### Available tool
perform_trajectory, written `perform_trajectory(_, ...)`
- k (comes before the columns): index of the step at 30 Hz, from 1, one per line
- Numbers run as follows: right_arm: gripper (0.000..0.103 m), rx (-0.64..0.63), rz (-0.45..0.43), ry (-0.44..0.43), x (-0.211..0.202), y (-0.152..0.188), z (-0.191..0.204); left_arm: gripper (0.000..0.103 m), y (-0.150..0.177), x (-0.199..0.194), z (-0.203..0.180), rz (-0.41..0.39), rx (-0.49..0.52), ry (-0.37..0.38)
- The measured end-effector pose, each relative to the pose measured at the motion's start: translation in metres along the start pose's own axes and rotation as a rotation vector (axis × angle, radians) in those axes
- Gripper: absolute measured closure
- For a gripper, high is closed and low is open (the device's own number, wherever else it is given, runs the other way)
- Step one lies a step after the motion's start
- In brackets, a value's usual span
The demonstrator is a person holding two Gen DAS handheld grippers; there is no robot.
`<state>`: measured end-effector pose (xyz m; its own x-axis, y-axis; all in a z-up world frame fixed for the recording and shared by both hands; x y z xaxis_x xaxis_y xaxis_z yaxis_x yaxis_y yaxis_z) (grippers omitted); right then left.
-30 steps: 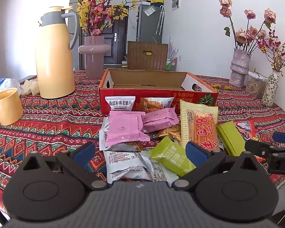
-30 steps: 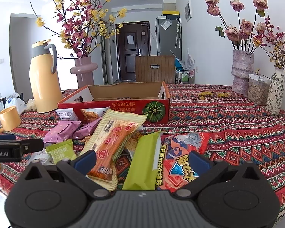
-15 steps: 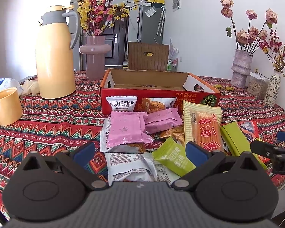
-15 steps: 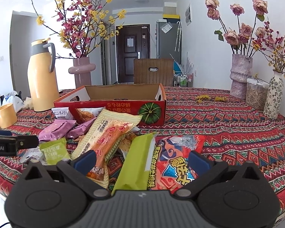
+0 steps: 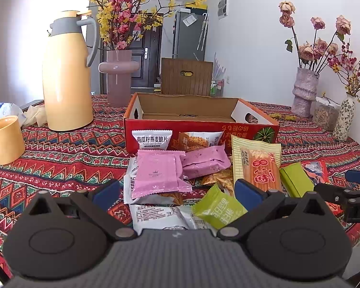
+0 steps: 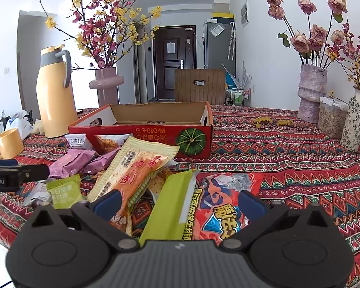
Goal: Organize snacks
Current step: 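Grasp the lime-green snack bar with the right gripper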
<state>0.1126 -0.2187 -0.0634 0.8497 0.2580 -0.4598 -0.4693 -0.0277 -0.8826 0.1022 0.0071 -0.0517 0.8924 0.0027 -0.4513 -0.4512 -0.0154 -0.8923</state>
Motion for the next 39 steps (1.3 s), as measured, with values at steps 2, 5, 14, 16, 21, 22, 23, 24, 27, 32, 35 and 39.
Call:
perform_trajectory(2, 0.0, 0.014, 0.0, -0.005, 0.001, 0.0, 0.003, 0.0, 0.0, 0.0, 0.001, 0.001, -0.003, 0.0)
perform_trajectory(5, 0.004, 0.035, 0.013, -0.013, 0.007, 0.002, 0.007, 0.0, -0.002, 0.0, 0.003, -0.004, -0.008, -0.004)
perform_trajectory(14, 0.051, -0.005, 0.118, 0.03, 0.035, 0.022, 0.015, 0.0, -0.001, -0.001, 0.01, 0.013, -0.02, -0.024)
perform_trajectory(16, 0.055, -0.044, 0.13, 0.049, 0.037, 0.024, 0.017, 0.0, -0.001, -0.001, 0.011, 0.021, -0.023, -0.029)
perform_trajectory(21, 0.065, -0.091, 0.158, 0.047, 0.039, 0.022, 0.017, 0.0, 0.0, 0.001, 0.013, 0.05, -0.023, -0.033)
perform_trajectory(22, 0.066, -0.072, 0.155, 0.035, 0.038, 0.019, 0.014, 0.0, 0.0, 0.002, 0.014, 0.059, -0.023, -0.037)
perform_trajectory(23, 0.067, -0.055, 0.149, 0.024, 0.037, 0.015, 0.011, 0.0, 0.0, 0.003, 0.015, 0.067, -0.024, -0.043)
perform_trajectory(24, 0.067, -0.039, 0.139, 0.015, 0.035, 0.011, 0.007, 0.0, 0.0, 0.004, 0.016, 0.077, -0.025, -0.052)
perform_trajectory(27, 0.067, 0.004, 0.096, -0.012, 0.029, -0.005, -0.006, 0.0, 0.002, 0.008, 0.021, 0.117, -0.028, -0.091)
perform_trajectory(32, 0.067, 0.054, 0.041, -0.078, 0.031, -0.027, -0.028, 0.0, 0.004, 0.014, 0.028, 0.191, -0.029, -0.176)
perform_trajectory(35, 0.067, 0.051, 0.045, -0.121, 0.037, -0.035, -0.034, 0.0, 0.003, 0.02, 0.034, 0.235, -0.058, -0.22)
perform_trajectory(39, 0.067, 0.025, 0.07, -0.163, 0.048, -0.042, -0.039, 0.0, -0.001, 0.03, 0.035, 0.283, -0.106, -0.232)
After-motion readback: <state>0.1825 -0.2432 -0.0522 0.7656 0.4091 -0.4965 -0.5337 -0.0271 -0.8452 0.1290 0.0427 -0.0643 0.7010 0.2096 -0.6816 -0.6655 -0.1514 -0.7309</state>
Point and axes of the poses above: each gripper's, at about its wrist camera, not at the fingertips, and x roughly the way its jaws point, z to its left, y to its underside, the point moved 10 cm from there along x, roughly the way its jaws point, and after that the axes turned 3 degrees about x, right-handed, at the moved point
